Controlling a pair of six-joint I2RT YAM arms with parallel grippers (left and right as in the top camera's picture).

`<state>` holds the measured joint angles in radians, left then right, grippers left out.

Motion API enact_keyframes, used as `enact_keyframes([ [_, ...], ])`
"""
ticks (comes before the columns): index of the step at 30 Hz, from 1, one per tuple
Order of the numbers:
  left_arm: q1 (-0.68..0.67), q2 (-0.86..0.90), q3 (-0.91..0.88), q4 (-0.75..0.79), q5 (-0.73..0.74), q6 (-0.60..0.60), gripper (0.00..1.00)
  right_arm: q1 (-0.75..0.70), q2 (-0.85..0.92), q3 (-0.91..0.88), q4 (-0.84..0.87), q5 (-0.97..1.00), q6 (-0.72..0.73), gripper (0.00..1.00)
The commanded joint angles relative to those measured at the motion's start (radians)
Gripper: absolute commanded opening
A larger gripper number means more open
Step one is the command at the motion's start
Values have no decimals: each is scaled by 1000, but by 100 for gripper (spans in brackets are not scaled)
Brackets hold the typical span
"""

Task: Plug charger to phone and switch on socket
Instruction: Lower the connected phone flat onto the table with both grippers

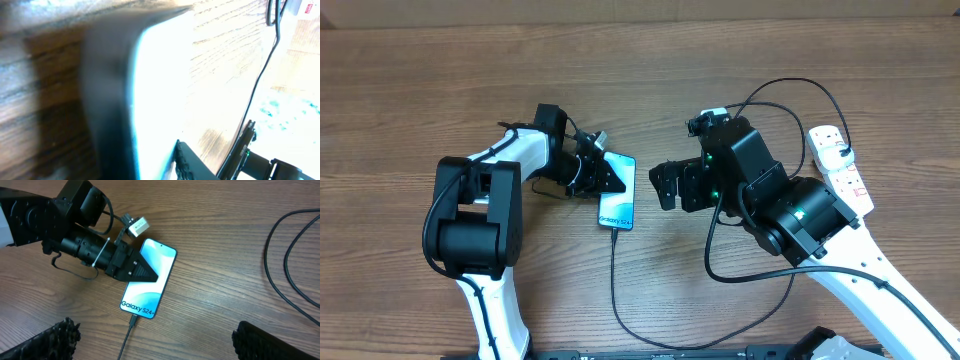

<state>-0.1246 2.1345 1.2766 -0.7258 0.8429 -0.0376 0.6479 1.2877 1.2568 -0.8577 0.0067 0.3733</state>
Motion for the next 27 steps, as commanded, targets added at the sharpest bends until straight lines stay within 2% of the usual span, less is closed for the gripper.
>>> enact_keyframes([
  [1,-5,20,-7,-12,-169,-31,31,-4,-4,14,12,-1,0,100],
  [4,-5,20,-7,-14,-201,-34,37,-4,-4,14,23,-1,0,100],
  [17,-5,20,-7,-111,-452,-57,39,-4,-4,14,58,-1,0,100],
  [27,-7,20,-7,-121,-486,-58,40,-4,-4,14,75,-1,0,100],
])
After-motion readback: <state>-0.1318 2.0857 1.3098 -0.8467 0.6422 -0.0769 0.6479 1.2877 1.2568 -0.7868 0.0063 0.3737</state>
